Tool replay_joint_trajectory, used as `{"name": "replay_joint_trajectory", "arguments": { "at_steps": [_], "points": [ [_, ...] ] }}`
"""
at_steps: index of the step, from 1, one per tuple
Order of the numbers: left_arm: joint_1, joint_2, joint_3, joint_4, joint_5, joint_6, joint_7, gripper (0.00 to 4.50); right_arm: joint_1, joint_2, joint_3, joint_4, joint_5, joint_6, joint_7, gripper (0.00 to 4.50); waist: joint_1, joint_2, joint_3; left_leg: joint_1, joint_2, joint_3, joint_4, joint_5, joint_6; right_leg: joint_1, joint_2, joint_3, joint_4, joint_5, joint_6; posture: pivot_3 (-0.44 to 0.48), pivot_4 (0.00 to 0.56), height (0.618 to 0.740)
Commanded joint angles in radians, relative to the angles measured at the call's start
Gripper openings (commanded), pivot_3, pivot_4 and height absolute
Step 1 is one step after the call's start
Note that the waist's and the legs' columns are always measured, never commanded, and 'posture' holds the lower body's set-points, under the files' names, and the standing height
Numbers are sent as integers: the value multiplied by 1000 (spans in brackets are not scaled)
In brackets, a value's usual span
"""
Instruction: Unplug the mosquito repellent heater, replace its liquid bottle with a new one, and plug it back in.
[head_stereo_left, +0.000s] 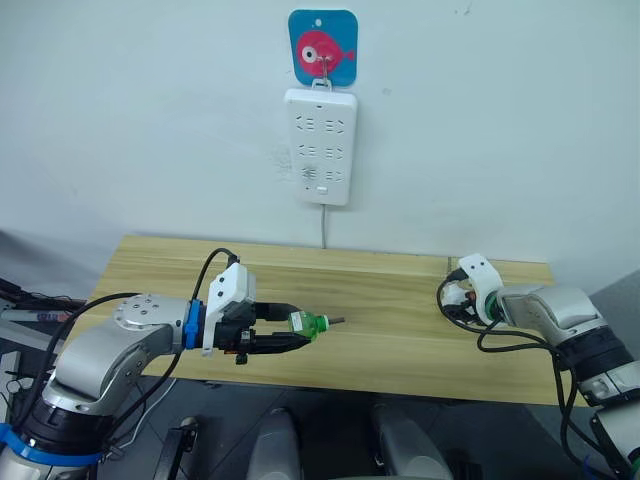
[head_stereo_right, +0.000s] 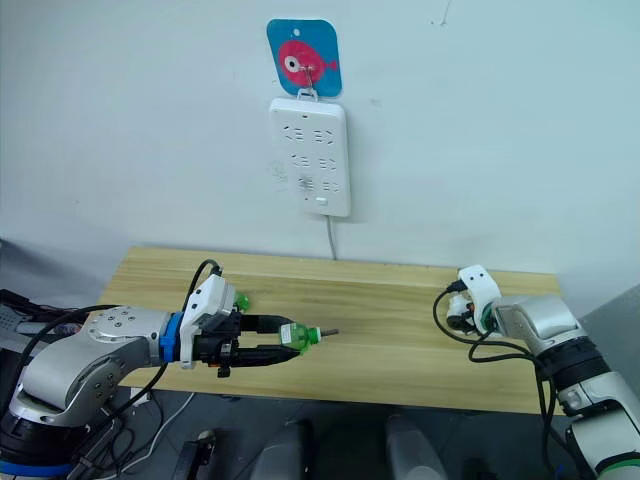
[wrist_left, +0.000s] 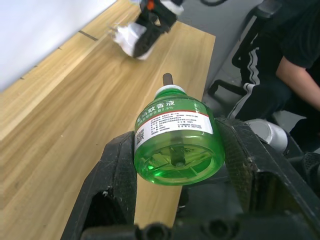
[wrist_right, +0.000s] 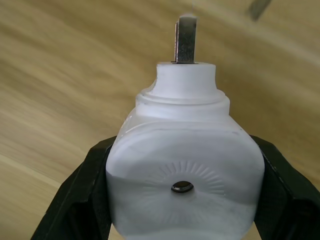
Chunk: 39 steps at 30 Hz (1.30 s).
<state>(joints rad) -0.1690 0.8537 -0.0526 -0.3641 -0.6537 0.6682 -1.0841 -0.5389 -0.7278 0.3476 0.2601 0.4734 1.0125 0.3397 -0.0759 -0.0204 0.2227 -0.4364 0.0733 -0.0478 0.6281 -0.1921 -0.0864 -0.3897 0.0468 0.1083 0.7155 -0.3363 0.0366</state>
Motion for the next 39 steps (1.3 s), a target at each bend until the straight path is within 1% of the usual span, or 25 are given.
{"name": "replay_joint_trajectory", "arguments": {
  "at_steps": [1, 2, 4, 6, 7, 9, 12, 13, 15, 17, 19, 20, 21, 22, 25, 27, 30, 33, 39],
  "points": [
    [7, -16, -5, -20, 16, -35, -12, 2231, -11, 7, -21, 9, -66, 6, 34, 3042, -1, 0, 0, 0, 0, 0, 0, 0, 0, 0, 0, 0, 0, 0, 0, -54, 187, 704],
    [7, -20, -6, -20, 19, -39, -13, 2231, -7, 11, -26, 8, -78, 8, 43, 3042, -2, 0, 0, 0, 0, 0, 0, 0, 0, 0, 0, 0, 0, 0, 0, -55, 187, 704],
    [7, -31, -10, -13, 26, -51, -15, 2231, 1, 24, -50, 5, -94, 22, 43, 3761, -4, 0, 0, 0, 0, 0, 0, 0, 0, 0, 0, 0, 0, 0, 0, -60, 187, 704],
    [7, -45, -12, -2, 31, -62, -14, 2231, 12, 40, -88, -10, -104, 38, 27, 4322, -6, 0, 0, 0, 0, 0, 0, 0, 0, 0, 0, 0, 1, 0, 0, -68, 187, 704],
    [7, -52, -12, 2, 35, -70, -14, 2231, 19, 44, -108, -26, -112, 43, 17, 4500, -6, 0, 0, 0, 0, 0, 1, 0, 0, 0, 0, 0, 1, 0, 0, -74, 186, 704],
    [11, -62, -8, 7, 33, -77, -16, 2231, 40, 56, -177, -87, -109, 84, -17, 4500, -7, 0, 0, 0, 0, 0, 1, 0, 0, 0, 0, 0, 1, 0, 0, -87, 187, 704],
    [7, -92, 5, 12, 15, -68, 5, 2231, 94, 38, -271, -233, -110, 121, -48, 4500, -7, 0, 0, 0, 0, 0, 1, 0, 0, 0, 0, 0, 1, 0, 0, -104, 190, 704],
    [2, -111, 5, 15, 18, -73, 21, 2231, 118, 39, -327, -306, -94, 147, -58, 4500, -6, 0, 0, 0, 0, -1, 1, 0, 0, 1, 0, 0, 1, 0, 0, -107, 191, 704],
    [-5, -159, 3, 18, 32, -96, 55, 2231, 151, 92, -471, -476, -2, 220, -54, 4500, -7, 0, 0, 0, -1, -1, 0, 0, 0, 1, -1, -1, 1, -1, 1, -122, 195, 704],
    [-17, -229, 8, 29, 56, -150, 109, 2231, 182, 165, -570, -659, 118, 255, -22, 4500, -8, 0, 0, 0, -1, -1, 1, 0, 0, 1, -1, -1, 1, -1, 1, -133, 197, 704],
    [-31, -305, 13, 43, 98, -229, 173, 2231, 207, 259, -645, -790, 226, 303, -19, 4500, -12, 0, 0, 0, 0, -2, 1, 0, 0, 1, 0, -1, 1, -1, 1, -145, 200, 704],
    [-38, -347, 19, 51, 105, -251, 206, 2231, 214, 330, -688, -837, 291, 321, -34, 4500, -13, 0, 0, 1, 0, -2, 1, 0, 0, 2, 0, -2, 2, -1, 1, -150, 201, 704],
    [-51, -400, 27, 63, 114, -273, 257, 2231, 224, 427, -730, -873, 374, 321, -72, 4500, -13, 0, 0, 1, 1, -2, 1, 0, 0, 2, 1, -2, 2, -1, 1, -155, 203, 704],
    [-58, -441, 27, 73, 126, -299, 290, 2231, 239, 512, -749, -905, 435, 307, -103, 4500, -13, 0, 0, 1, 2, -3, 1, 0, 0, 2, 1, -3, 2, 0, 1, -160, 202, 704],
    [-62, -503, 13, 96, 181, -377, 331, 2231, 265, 660, -770, -936, 539, 282, -188, 4500, -15, 0, 0, 1, 1, -3, 1, 0, 0, 3, 1, -3, 2, 0, 1, -165, 202, 704],
    [-60, -530, -7, 106, 226, -443, 340, 2231, 263, 760, -778, -900, 628, 261, -286, 4500, -20, 0, 0, 0, 0, -2, 2, 0, 0, 2, 0, -2, 2, 0, 0, -168, 201, 704],
    [-45, -542, -28, 112, 255, -490, 334, 2231, 245, 833, -738, -866, 696, 230, -374, 4500, -26, 0, 0, 0, -1, -2, 2, 0, 0, 2, 0, -2, 2, 0, 0, -164, 199, 704],
    [-33, -551, -30, 114, 256, -500, 338, 2231, 229, 857, -694, -845, 724, 193, -429, 4500, -35, 0, 0, 0, -1, -2, 1, 0, 0, 2, 0, -1, 2, 0, 0, -160, 199, 704],
    [-33, -553, -34, 103, 259, -513, 337, 2231, 212, 864, -598, -781, 697, 99, -470, 4500, -40, 0, 0, 0, -1, -3, 1, 0, 0, 2, 0, -2, 2, 0, 1, -142, 194, 704]
  ]
}}
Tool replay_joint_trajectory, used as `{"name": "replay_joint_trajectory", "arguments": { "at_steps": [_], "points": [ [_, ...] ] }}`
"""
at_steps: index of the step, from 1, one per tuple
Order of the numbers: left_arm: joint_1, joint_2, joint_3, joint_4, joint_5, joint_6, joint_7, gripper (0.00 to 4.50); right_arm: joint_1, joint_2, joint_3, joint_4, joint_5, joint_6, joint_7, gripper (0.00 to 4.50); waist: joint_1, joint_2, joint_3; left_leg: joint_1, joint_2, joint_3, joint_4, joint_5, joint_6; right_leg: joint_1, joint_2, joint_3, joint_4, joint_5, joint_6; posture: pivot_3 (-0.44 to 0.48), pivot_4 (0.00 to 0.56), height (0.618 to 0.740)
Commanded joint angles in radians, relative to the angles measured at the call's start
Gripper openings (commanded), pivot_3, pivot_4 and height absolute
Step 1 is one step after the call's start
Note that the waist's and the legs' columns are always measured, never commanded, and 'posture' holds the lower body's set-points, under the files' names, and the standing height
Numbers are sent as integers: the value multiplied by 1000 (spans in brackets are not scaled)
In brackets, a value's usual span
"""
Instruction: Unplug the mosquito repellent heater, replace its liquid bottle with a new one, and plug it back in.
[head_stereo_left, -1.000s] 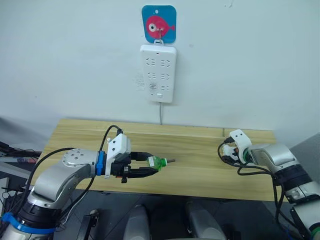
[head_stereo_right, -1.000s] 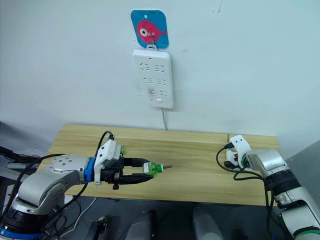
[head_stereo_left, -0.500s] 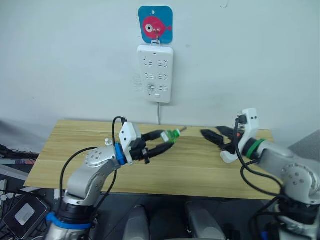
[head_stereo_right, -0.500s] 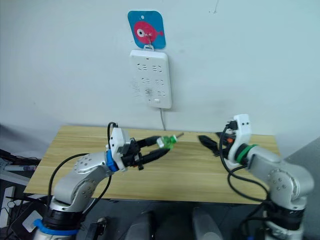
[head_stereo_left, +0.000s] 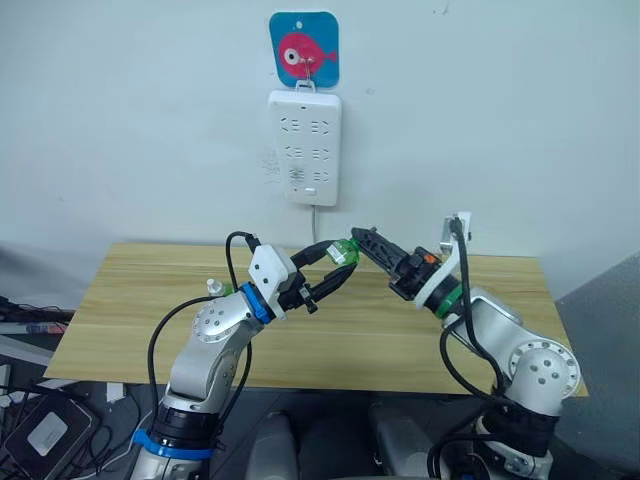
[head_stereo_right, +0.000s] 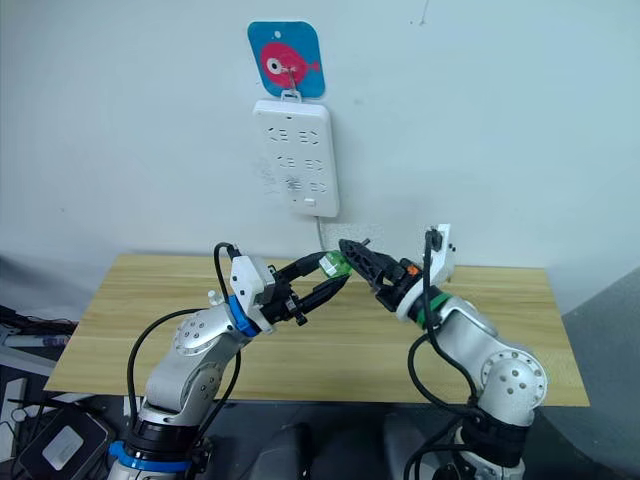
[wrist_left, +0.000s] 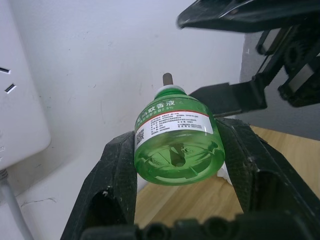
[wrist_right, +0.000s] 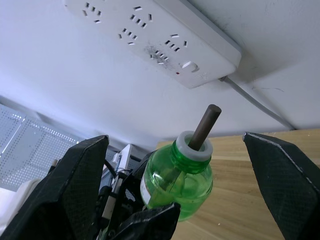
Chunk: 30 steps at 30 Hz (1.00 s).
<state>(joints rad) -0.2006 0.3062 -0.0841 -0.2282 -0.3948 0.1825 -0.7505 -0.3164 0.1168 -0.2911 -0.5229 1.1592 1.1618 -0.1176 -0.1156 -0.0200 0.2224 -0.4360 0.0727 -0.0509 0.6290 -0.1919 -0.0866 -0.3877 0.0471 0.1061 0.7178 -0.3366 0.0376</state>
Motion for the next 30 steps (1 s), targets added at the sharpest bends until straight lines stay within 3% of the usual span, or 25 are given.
{"name": "replay_joint_trajectory", "arguments": {
  "at_steps": [1, 4, 6, 9, 15, 26, 30],
  "points": [
    [-2, -4, -5, -34, 5, -33, 0, 2231, -11, 20, 53, 9, 14, -62, -17, 4500, 0, 0, 0, 0, 0, 0, 0, 0, 0, 0, 0, 0, 0, 0, 0, -139, 193, 704],
    [1, -6, -6, -37, 5, -36, 3, 2231, -14, 17, 82, 25, 26, -95, -29, 4500, 0, 0, 0, 0, 0, 0, 0, 0, 0, 0, 0, 0, 0, 0, 0, -137, 192, 704],
    [3, -7, -8, -40, 5, -37, 5, 2231, -15, 13, 98, 33, 33, -111, -35, 4143, 0, 0, 0, 0, 0, 0, 0, 0, 0, 0, 0, 0, 0, 0, 0, -136, 192, 704],
    [6, -7, -11, -43, 4, -38, 8, 2231, -13, 6, 114, 40, 43, -132, -45, 3241, 0, 0, 0, 0, 0, 0, 0, 0, 0, 0, 0, 0, 0, 0, 0, -134, 193, 704],
    [3, -13, -15, -45, 6, -42, 19, 2231, -10, -20, 139, 46, 86, -136, -50, 997, 1, 0, 0, 0, 0, 0, 0, 0, 0, 0, 0, 0, 0, 0, 0, -132, 195, 704],
    [10, -16, -23, -45, 18, -66, 32, 2231, -1, -58, 173, 48, 184, -157, -76, 883, 1, 0, 0, 0, 0, 0, 0, 0, 0, 0, 0, 0, 0, 0, 0, -130, 195, 704],
    [18, 4, -5, -42, 29, -69, 38, 3574, 1, -96, 173, 45, 189, -173, -70, 883, 1, 0, 0, 0, 0, 0, 0, 0, 0, 0, 0, 0, 0, 0, 0, -126, 195, 704]
  ]
}}
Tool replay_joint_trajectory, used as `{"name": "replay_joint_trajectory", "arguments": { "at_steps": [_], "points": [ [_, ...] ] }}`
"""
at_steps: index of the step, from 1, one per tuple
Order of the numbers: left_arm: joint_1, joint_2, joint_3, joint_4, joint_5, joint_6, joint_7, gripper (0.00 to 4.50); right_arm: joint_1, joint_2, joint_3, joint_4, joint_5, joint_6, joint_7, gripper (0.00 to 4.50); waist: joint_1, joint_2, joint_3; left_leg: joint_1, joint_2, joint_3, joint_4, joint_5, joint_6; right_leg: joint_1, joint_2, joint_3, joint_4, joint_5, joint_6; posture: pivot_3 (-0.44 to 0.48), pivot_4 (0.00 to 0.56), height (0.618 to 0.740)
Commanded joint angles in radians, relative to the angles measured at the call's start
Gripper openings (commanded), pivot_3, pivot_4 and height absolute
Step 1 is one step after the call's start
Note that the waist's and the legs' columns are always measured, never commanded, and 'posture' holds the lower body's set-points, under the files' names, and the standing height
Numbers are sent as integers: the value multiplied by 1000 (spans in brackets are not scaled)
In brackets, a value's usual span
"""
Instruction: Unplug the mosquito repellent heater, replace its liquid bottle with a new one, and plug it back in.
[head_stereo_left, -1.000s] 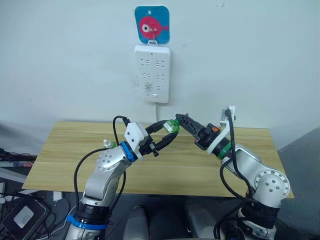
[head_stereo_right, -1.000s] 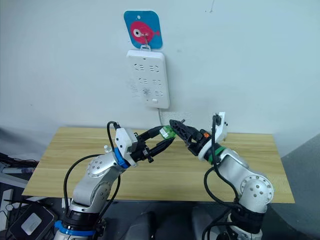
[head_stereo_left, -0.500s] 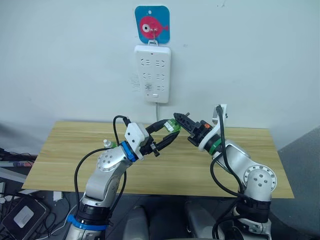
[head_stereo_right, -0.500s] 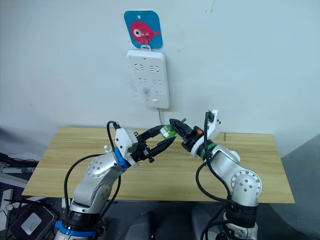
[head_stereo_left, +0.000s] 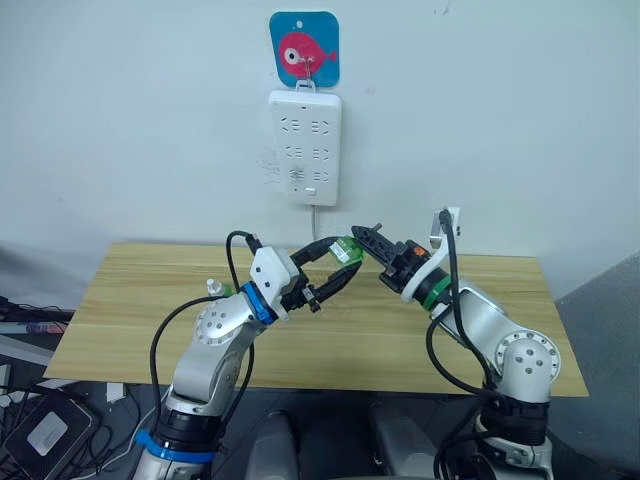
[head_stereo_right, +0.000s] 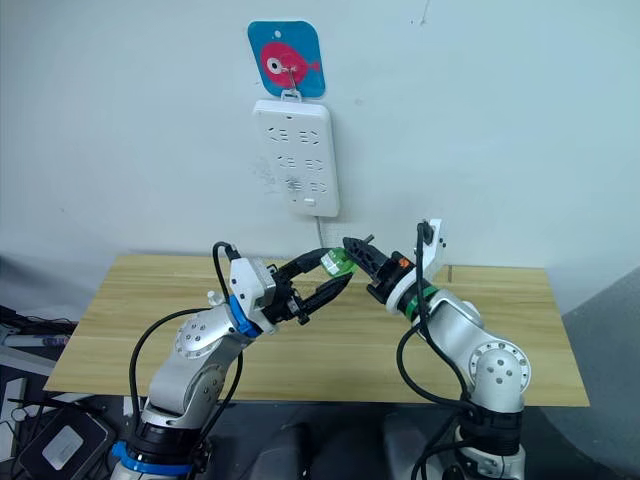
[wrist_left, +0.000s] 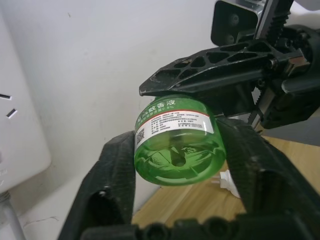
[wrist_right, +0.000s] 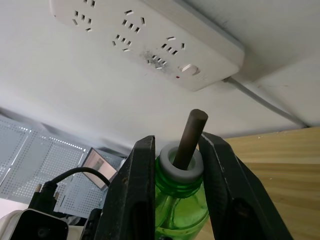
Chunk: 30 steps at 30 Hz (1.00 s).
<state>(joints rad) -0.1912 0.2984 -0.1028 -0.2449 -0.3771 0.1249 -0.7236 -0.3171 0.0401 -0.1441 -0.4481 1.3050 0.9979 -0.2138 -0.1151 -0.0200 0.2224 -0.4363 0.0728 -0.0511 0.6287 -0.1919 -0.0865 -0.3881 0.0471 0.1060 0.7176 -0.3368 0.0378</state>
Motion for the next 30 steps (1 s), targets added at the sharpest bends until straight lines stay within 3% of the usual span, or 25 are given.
{"name": "replay_joint_trajectory", "arguments": {
  "at_steps": [1, 3, 6, 10, 12, 15, 21, 28, 30],
  "points": [
    [15, 22, 18, -27, 15, -4, 13, 3870, 3, -32, 25, -30, 42, -16, 27, 883, 0, 0, 0, 0, 0, 0, 0, 0, 0, 0, 0, 0, 0, 0, 0, -123, 195, 704],
    [39, 58, 28, -32, 27, 9, 11, 4460, 7, -74, 18, -25, 25, -28, 44, 883, 0, 0, 0, 0, 0, 0, 0, 0, 0, 0, 0, 0, 0, 0, 0, -121, 197, 704],
    [86, 122, 54, -53, 32, 28, 5, 4500, 17, -207, 62, -23, -155, -77, 167, 883, 1, 0, 0, 0, 0, 0, 0, 0, 0, 0, 0, 0, -1, 0, 0, -111, 205, 704],
    [160, 218, 76, -153, -28, 162, -15, 4500, 54, -428, 325, 116, -724, -482, 383, 883, 6, 1, 2, 0, 0, 0, -1, 0, 0, -1, 0, 0, -2, 0, 0, -80, 219, 704],
    [192, 255, 77, -203, -58, 238, -21, 4500, 61, -446, 404, 285, -947, -752, 419, 883, 10, 1, 3, 1, 1, 1, -1, 0, 0, -1, 0, 0, -2, -1, 0, -64, 230, 704],
    [226, 296, 71, -249, -67, 293, -30, 4500, 37, -407, 430, 559, -1125, -1051, 424, 883, 11, 0, 10, 2, 1, 1, -2, 0, 0, 0, 0, 0, -1, -2, -1, -35, 237, 704],
    [275, 303, 98, -296, -76, 325, -11, 4500, -88, -312, 382, 1005, -1259, -1322, 388, 883, 31, 0, 24, 2, 1, 2, -1, 0, 0, 0, 0, 1, -1, -1, -2, -2, 251, 704],
    [321, 291, 125, -298, -79, 311, 1, 4500, -160, -253, 319, 1256, -1286, -1442, 413, 883, 59, 0, 30, 2, 1, 1, -1, 0, 0, 0, 0, 0, -1, 1, -6, 24, 257, 704],
    [326, 285, 131, -298, -82, 317, 9, 4500, -169, -244, 300, 1288, -1283, -1458, 418, 1604, 63, 0, 33, 2, 1, 1, -1, 0, -1, 0, 0, 0, -1, 1, -6, 29, 258, 704]
  ]
}}
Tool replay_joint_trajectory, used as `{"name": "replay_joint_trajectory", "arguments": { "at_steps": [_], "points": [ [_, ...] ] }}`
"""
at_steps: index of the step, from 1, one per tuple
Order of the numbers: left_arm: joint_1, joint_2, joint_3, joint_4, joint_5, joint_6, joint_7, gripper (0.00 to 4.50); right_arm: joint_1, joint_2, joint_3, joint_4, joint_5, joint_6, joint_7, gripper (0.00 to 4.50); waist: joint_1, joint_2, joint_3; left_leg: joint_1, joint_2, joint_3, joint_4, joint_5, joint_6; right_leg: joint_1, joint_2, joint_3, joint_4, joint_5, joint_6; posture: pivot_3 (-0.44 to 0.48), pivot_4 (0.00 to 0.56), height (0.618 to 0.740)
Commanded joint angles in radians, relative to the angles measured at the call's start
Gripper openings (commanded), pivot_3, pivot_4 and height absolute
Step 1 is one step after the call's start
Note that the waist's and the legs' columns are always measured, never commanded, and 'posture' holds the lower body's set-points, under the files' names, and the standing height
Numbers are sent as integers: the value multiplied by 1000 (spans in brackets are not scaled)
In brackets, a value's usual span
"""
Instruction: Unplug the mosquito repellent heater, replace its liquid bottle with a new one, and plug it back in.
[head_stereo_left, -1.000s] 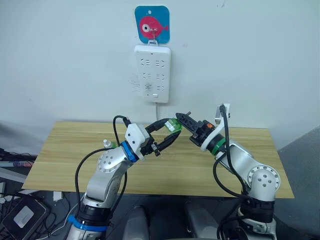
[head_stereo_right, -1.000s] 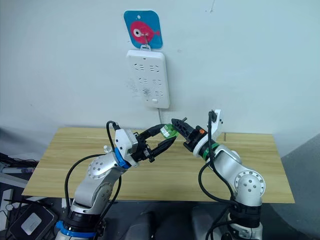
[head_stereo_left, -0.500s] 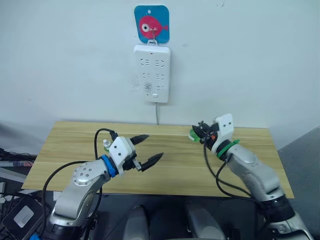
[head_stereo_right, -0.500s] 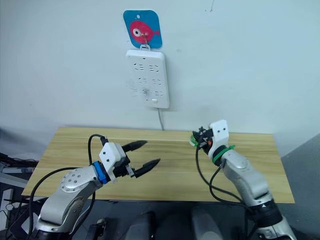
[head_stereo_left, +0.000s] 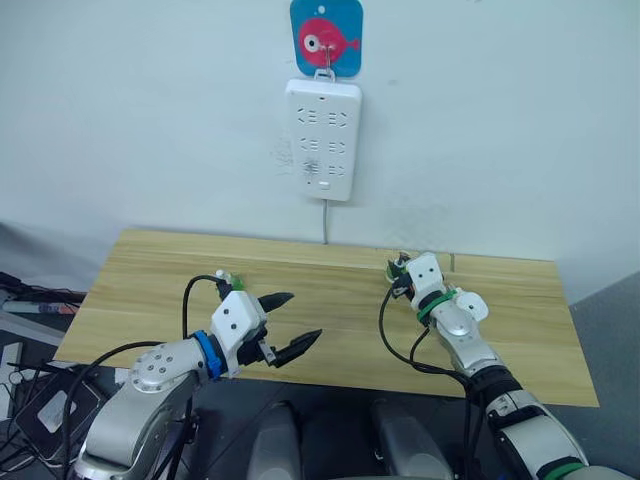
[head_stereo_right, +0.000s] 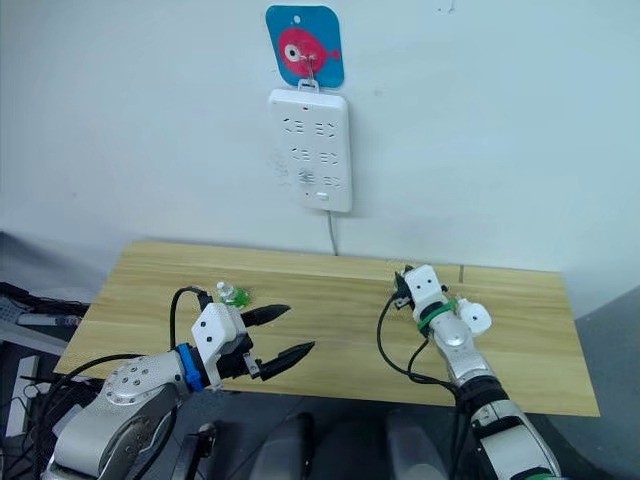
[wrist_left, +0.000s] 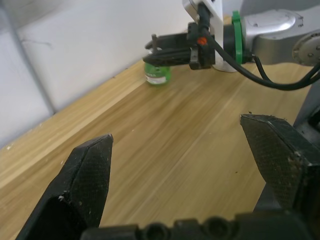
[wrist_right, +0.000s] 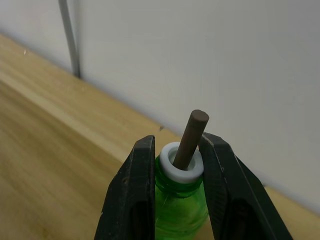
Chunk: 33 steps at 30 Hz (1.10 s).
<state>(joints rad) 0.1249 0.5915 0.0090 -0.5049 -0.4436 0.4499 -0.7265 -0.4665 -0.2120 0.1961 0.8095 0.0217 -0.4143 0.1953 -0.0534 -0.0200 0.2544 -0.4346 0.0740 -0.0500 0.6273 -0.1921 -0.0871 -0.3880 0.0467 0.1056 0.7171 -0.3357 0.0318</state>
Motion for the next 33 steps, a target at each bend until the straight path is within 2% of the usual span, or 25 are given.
{"name": "replay_joint_trajectory", "arguments": {
  "at_steps": [1, 4, 8, 13, 15, 18, 23, 25, 29, 33],
  "points": [
    [11, -17, 26, -42, -17, -5, 26, 4500, -20, 11, -49, 35, 2, -50, 15, 1895, 3, 0, 3, 0, 0, 0, 0, 0, 0, 0, 0, 0, 0, 0, 0, 29, 257, 704],
    [25, -25, 47, -56, -39, -1, 37, 4500, -17, 18, -77, 15, 12, -56, 26, 2979, 3, 0, 4, 0, 0, 0, 1, 0, 0, 0, 0, 0, 0, 0, 0, 29, 255, 704],
    [82, -32, 100, -43, -25, -17, 70, 4500, 32, -4, -94, -128, 26, -21, 81, 4481, 3, 0, 5, 0, 0, 0, 1, 0, 0, 0, 0, 0, 1, 0, 0, 20, 243, 704],
    [256, -84, 228, -6, -29, -63, 118, 4500, 190, -174, -18, -679, 126, 245, 387, 4481, 5, 1, 5, 0, 0, -1, -1, -1, -2, 0, -2, -1, 0, 0, 0, 7, 231, 704],
    [290, -145, 286, 25, -19, -96, 186, 4500, 213, -285, 21, -871, 143, 357, 511, 4481, 5, 1, 5, 0, -1, -1, -1, -2, -2, 0, -3, -2, 0, -1, 1, -1, 224, 704],
    [349, -172, 328, 65, -23, -177, 136, 4500, 195, -395, 32, -1064, 207, 560, 609, 4481, 5, 0, 4, 0, -1, -2, 1, -1, -2, 1, -5, -3, 0, -3, 4, -2, 214, 704],
    [363, -172, 361, 186, 27, -274, 129, 4500, 151, -466, 35, -1198, 261, 759, 680, 4481, 5, -2, 3, 1, -2, -2, 2, -1, -3, 2, -5, -3, 0, -4, 3, -4, 199, 704],
    [326, -168, 366, 234, 33, -287, 138, 4500, 140, -466, 41, -1222, 259, 806, 681, 4481, 6, -4, 1, 0, -4, -2, 2, -1, -3, 2, -6, -3, 0, -4, 3, 8, 204, 704],
    [190, -143, 341, 369, 70, -332, 126, 4500, 105, -417, 81, -1254, 237, 899, 640, 4481, 16, -6, 4, -1, -8, -2, 2, 0, -3, 2, -10, -3, -1, -4, 5, 11, 253, 704],
    [53, -158, 314, 486, 115, -372, 157, 4500, 61, -380, 122, -1319, 234, 1022, 604, 4481, 20, -6, 25, 0, -8, -1, 2, 0, -3, 2, -9, -2, 0, -4, 5, -31, 340, 704]
  ]
}}
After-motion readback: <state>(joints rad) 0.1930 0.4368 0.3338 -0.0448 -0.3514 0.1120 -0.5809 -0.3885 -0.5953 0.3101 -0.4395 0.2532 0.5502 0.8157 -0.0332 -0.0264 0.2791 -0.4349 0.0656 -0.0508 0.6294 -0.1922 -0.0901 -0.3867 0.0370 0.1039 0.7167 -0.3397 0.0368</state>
